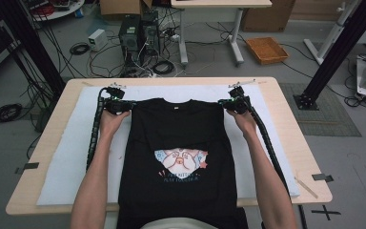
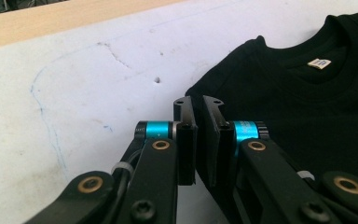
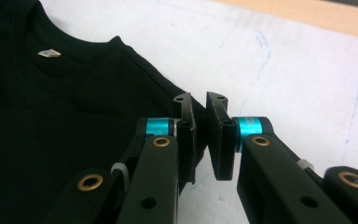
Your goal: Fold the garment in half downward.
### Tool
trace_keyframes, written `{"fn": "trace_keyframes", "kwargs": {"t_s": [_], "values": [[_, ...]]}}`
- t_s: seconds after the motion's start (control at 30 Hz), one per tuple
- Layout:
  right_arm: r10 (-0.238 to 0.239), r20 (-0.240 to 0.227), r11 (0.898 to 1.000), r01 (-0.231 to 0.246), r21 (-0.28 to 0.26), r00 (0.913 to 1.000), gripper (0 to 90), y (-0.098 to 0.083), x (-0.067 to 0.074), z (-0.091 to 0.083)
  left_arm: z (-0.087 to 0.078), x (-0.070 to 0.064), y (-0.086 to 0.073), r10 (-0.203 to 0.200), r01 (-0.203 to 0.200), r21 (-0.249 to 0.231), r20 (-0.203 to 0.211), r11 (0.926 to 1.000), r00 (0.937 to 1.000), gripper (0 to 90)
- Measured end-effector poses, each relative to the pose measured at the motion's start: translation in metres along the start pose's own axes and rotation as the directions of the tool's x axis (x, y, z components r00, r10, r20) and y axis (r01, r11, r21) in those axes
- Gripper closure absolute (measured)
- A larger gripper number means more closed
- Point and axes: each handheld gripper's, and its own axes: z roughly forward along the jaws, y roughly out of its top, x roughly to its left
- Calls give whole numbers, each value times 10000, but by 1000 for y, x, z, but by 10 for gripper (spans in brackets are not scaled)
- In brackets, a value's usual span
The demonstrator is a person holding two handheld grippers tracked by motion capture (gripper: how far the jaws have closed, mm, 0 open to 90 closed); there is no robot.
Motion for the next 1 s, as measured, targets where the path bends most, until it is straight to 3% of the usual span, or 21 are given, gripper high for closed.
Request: {"fn": "trace_keyframes", "kwargs": {"t_s": [0.13,0.43,0.5,0.67,1.0], "values": [[-71,54,9999,71,-75,10000,833,6,0,-5,-2,-2,6,114,-115,-105,-47,9999,9999,839],[-66,220,9993,74,-365,9997,834,12,-1,-8,-11,3,10,-412,417,-849,74,9955,9991,840],[-86,234,9995,93,-316,9997,835,15,-1,-7,-12,4,12,-457,458,-824,34,9955,9989,840],[-229,292,9993,237,-279,9993,834,25,3,-8,-15,1,23,-98,89,-618,-151,9980,9998,841],[-255,375,9988,271,-419,9990,835,41,2,-14,-19,8,28,-481,468,-1175,-89,9920,9988,841]]}}
